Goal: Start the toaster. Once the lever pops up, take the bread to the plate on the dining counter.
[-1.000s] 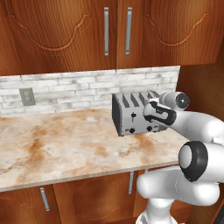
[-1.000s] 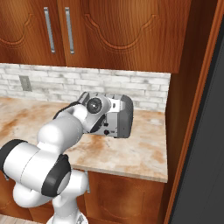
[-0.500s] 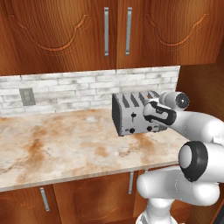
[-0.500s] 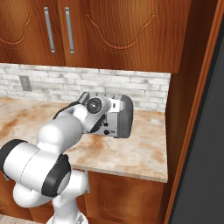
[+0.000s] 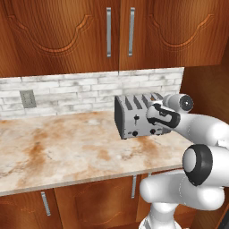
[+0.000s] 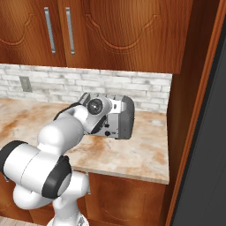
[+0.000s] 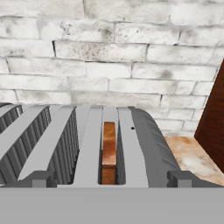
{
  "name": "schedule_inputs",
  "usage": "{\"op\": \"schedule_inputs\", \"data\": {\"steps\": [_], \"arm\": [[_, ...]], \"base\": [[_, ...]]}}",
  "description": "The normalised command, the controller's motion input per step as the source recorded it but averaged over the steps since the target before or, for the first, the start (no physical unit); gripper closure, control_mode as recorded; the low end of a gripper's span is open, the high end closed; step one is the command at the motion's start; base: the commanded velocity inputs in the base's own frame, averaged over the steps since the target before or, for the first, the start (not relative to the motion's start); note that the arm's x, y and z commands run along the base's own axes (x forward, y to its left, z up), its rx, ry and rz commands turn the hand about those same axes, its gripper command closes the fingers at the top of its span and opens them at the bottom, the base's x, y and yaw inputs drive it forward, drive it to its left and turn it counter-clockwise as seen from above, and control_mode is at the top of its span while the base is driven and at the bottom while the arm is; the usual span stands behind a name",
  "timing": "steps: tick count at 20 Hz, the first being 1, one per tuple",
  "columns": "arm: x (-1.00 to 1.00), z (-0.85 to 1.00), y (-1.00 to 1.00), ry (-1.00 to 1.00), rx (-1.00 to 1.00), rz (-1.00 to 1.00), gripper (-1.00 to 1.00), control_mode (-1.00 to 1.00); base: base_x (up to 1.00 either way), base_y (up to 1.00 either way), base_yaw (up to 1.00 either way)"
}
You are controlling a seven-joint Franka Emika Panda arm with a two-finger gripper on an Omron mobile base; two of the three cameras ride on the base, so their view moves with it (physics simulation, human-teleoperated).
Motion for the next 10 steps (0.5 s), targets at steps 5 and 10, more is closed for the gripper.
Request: {"op": "schedule_inputs", "data": {"steps": [5, 10], "arm": [[0.0, 0.0, 0.0, 0.0, 0.0, 0.0, -1.0, -1.0], [0.0, 0.0, 0.0, 0.0, 0.0, 0.0, -1.0, -1.0]], "base": [[0.0, 0.0, 0.0], [0.0, 0.0, 0.0]]}}
